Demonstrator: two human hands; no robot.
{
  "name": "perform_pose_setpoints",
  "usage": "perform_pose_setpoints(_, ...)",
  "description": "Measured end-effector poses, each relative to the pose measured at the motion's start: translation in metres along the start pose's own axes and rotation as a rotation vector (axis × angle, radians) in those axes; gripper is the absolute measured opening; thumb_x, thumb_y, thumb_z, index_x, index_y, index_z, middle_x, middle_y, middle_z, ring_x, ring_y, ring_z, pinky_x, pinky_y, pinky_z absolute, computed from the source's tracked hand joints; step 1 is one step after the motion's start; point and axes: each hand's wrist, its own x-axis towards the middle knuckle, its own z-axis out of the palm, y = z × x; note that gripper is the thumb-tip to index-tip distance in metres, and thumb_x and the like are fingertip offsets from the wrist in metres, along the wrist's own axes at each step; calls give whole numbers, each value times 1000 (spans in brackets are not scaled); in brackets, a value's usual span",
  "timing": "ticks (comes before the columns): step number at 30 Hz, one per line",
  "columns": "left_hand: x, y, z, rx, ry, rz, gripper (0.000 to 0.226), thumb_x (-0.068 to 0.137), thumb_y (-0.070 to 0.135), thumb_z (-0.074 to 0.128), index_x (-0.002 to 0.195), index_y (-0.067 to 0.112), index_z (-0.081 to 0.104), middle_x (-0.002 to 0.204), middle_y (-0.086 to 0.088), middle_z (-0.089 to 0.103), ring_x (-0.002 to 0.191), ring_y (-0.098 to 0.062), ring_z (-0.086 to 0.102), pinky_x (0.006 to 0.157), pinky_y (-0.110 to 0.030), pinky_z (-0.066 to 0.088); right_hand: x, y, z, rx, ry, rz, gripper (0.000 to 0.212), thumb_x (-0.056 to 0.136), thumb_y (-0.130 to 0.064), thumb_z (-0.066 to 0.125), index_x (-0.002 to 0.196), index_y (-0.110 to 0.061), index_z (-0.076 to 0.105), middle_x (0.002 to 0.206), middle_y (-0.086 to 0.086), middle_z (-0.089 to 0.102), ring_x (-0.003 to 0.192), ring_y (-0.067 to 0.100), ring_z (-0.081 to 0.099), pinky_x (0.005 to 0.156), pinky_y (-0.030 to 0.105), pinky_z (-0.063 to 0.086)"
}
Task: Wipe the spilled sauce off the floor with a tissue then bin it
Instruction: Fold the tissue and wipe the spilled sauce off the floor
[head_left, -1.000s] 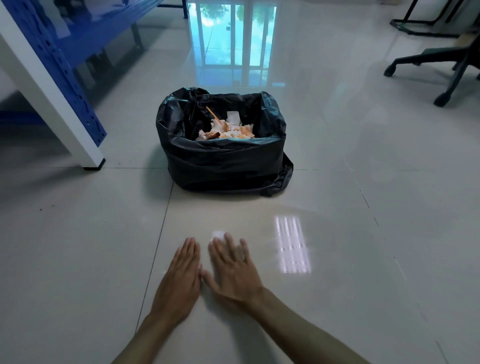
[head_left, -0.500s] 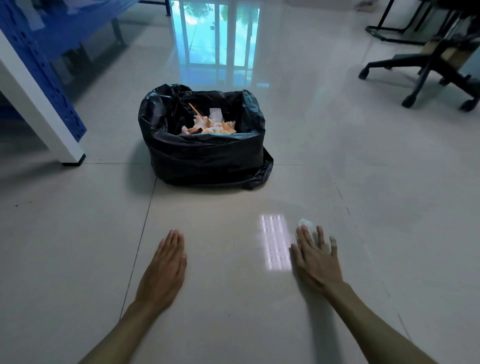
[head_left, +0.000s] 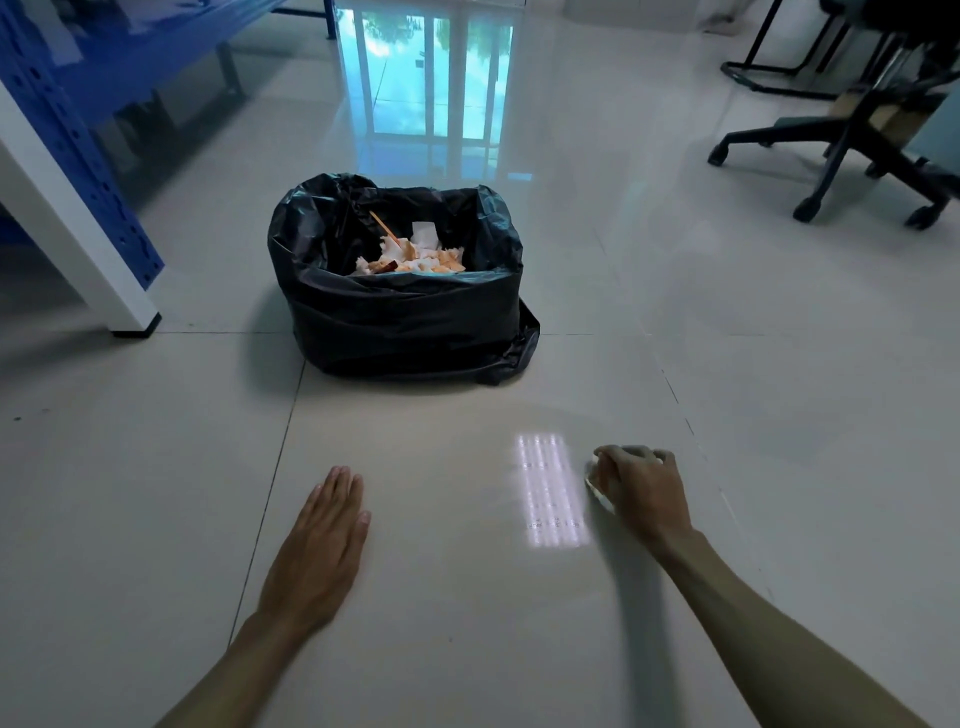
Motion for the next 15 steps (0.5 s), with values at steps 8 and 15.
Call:
perform_pose_setpoints(8,1,1,1,-3,9,2,66,99,51,0,155,17,9,164,3,6,150,-3,-2,122,-27,0,-3,18,9,-27,-70,-123,31,89,-49,54,84,-25,74,97,-8,76,110,17,66,92,37,39)
perform_pose_setpoints(15,0,-1,2,-10,7,-6,66,99,53,1,155,20,8,165,4,6,150,-2,-3,122,-28,1,-27,12,3,6,-17,-162,40,94,-40,38,106,-24,72,118,1,72,124,26,59,100,44,39)
